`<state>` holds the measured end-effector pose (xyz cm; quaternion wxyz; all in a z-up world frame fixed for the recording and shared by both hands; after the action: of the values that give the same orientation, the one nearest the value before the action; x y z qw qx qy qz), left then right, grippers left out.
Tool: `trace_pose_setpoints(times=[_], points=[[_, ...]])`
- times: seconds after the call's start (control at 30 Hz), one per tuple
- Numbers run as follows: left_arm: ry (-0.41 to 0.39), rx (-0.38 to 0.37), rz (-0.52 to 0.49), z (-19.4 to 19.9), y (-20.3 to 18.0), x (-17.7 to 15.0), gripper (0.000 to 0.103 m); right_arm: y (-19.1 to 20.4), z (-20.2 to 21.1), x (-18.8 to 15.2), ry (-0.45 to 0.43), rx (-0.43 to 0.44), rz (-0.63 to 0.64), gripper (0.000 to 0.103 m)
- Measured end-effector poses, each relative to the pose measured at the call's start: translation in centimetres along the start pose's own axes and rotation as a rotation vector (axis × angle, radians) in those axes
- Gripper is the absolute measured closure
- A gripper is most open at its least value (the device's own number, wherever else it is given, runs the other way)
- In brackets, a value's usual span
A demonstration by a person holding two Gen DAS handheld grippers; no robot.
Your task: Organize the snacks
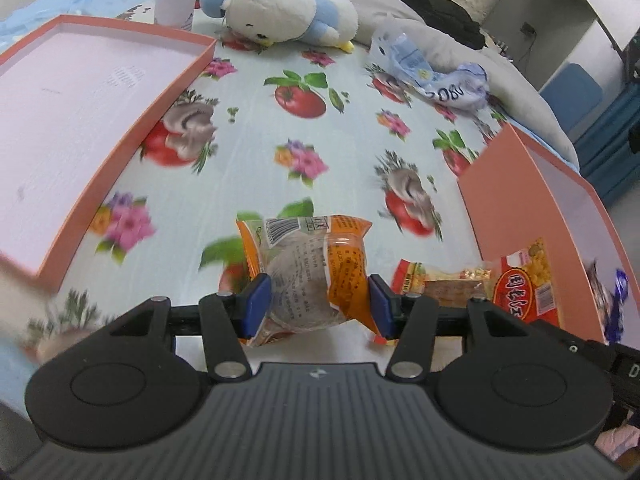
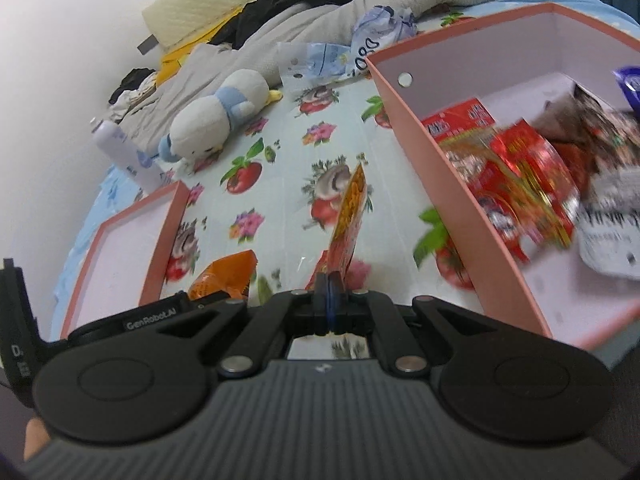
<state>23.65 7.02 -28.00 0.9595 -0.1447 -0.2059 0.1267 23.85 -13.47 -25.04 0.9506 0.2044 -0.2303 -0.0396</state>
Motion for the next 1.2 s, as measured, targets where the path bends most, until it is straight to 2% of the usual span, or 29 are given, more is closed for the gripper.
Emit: trace_pose_setpoints(times=[0.17, 0.33, 0.43, 0.47, 0.5, 0.57, 0.6, 0.8, 0.93, 1.03, 1.1, 1.2], points=[[0.015, 0.003, -0.003, 1.2, 0.3, -3.1, 0.044, -0.4, -0.4, -3.9, 0.106, -0.012, 0.02, 0.1], [0.053, -0.004, 0.015, 0.6, 1.4, -5.2, 0.043, -0.9, -1.4, -6.8, 0.206, 0.004, 0.034, 0.096], [0.062, -0.029, 0.029, 0.6, 1.8, -5.4, 0.037, -0.4, -1.5, -7.7, 0.266, 0.006, 0.108, 0.091], [0.061, -0.032, 0.031, 0.7, 1.8, -5.2, 0.032, -0.3, -1.2, -7.9, 0.273, 0.001, 0.127, 0.081], [0.06, -0.033, 0.03, 0.9, 1.8, -5.1, 0.029, -0.3, -1.0, -8.0, 0.275, -0.001, 0.144, 0.061], [0.059, -0.033, 0.032, 1.0, 1.9, -4.8, 0.022, -0.1, -0.3, -8.0, 0.27, -0.001, 0.176, 0.035], [0.062, -0.037, 0.038, 1.1, 2.0, -4.7, 0.022, -0.1, 0.0, -8.0, 0.266, -0.005, 0.191, 0.032], [0.089, -0.057, 0.053, 1.1, 2.6, -4.4, 0.021, 0.2, 1.8, -6.2, 0.235, -0.032, 0.285, 0.032], [0.096, -0.046, 0.042, 1.2, 2.6, -3.9, 0.019, 1.8, 2.2, -4.7, 0.186, -0.043, 0.424, 0.032], [0.112, -0.005, -0.012, 1.2, 2.3, -3.4, 0.013, 3.2, 0.9, -4.1, 0.193, -0.015, 0.535, 0.032], [0.128, -0.014, -0.062, 1.2, 1.8, -3.2, 0.013, 3.8, -0.2, -3.9, 0.224, 0.005, 0.597, 0.032], [0.129, -0.023, -0.117, 1.0, 1.1, -2.8, 0.013, 4.0, -2.2, -3.5, 0.246, -0.026, 0.671, 0.032]])
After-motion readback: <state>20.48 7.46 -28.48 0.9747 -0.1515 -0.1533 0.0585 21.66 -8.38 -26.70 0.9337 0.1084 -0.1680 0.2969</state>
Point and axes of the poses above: each gripper's, at about its wrist camera, not at the fingertips, and z roughly against the way its jaws point, y to its left, x to its top, the point moved 9 cm from there along -z, roughly the way its jaws point, and after that the axes turned 13 degrees about y, right-handed, at the moved point
